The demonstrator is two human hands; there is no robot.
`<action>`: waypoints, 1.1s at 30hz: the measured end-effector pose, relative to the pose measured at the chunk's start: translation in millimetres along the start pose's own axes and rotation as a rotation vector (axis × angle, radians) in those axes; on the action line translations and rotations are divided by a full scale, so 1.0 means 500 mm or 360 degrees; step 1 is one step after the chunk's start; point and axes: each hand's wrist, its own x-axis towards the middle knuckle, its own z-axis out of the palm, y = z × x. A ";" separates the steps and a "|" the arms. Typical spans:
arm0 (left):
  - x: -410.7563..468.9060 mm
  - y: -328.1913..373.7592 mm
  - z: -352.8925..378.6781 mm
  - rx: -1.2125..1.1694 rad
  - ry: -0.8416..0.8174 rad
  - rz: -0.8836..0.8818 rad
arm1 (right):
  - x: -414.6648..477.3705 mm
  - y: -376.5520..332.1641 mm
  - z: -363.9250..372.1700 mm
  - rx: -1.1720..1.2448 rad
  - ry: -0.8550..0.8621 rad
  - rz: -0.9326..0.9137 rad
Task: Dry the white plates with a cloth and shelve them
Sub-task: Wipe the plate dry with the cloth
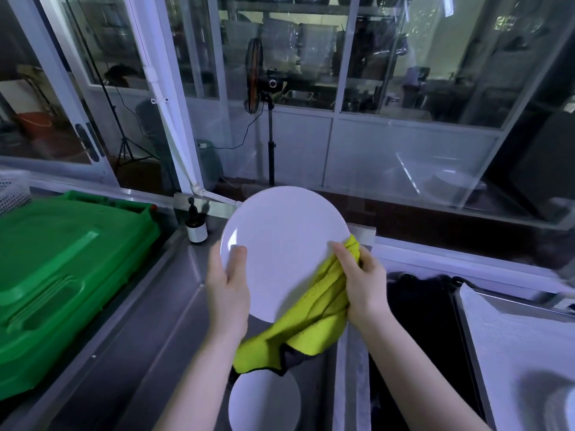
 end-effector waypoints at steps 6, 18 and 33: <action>0.056 0.043 -0.036 0.0439 -0.0325 0.0246 | 0.038 -0.094 -0.007 -0.0649 -0.0380 -0.0488; 0.058 0.041 -0.042 0.0543 -0.0422 0.0259 | 0.046 -0.127 0.014 -0.1055 -0.0689 -0.0661; 0.106 0.072 -0.065 0.0891 -0.0725 0.0333 | 0.046 -0.104 -0.002 -0.0868 -0.0778 -0.0475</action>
